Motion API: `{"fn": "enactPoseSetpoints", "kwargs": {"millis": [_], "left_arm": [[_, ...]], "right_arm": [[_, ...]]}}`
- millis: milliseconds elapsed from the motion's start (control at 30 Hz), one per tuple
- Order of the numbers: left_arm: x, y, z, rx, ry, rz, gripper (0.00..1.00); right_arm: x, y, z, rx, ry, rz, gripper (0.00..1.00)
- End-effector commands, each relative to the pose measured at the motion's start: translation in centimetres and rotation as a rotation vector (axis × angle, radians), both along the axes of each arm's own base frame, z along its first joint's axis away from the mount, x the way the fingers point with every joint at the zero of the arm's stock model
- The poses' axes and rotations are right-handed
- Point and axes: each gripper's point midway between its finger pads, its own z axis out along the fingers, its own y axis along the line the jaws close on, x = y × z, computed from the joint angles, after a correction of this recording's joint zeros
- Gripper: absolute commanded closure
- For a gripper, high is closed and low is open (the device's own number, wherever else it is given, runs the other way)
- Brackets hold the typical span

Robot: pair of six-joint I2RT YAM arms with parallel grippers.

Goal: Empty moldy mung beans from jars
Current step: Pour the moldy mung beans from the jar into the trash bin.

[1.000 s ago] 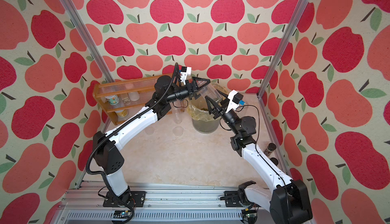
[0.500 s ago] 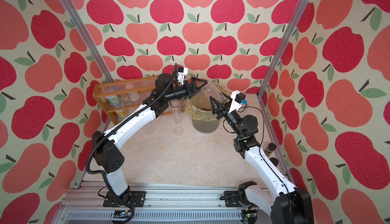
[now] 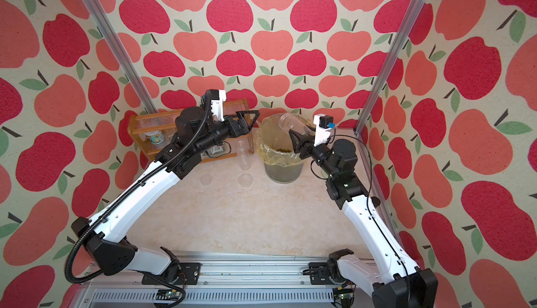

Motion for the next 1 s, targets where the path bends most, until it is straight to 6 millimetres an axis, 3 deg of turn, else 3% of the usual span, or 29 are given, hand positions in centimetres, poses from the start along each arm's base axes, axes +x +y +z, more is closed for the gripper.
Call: {"fn": "enactPoseSetpoints", "kwargs": {"millis": [0, 233, 400, 667, 967], "left_arm": [[-1.1, 1.4, -1.2, 0.104, -0.053, 0.080, 0.00], [-3.3, 3.9, -2.9, 0.119, -0.067, 0.155, 0.00], [-3.7, 4.9, -3.8, 0.129, -0.062, 0.182, 0.00], [-4.3, 4.9, -3.7, 0.132, -0.098, 0.156, 0.00], [-4.1, 4.9, -3.9, 0.079, -0.105, 0.133, 0.00]], "right_arm": [[1.0, -0.2, -3.9, -0.170, 0.188, -0.015, 0.53], [4.0, 0.3, -8.0, -0.352, 0.366, -0.053, 0.54], [5.6, 0.8, -8.7, -0.450, 0.398, -0.069, 0.54], [6.8, 1.2, -7.9, -0.502, 0.375, -0.073, 0.54], [5.7, 0.2, -4.0, -0.393, 0.291, -0.069, 0.54]]}}
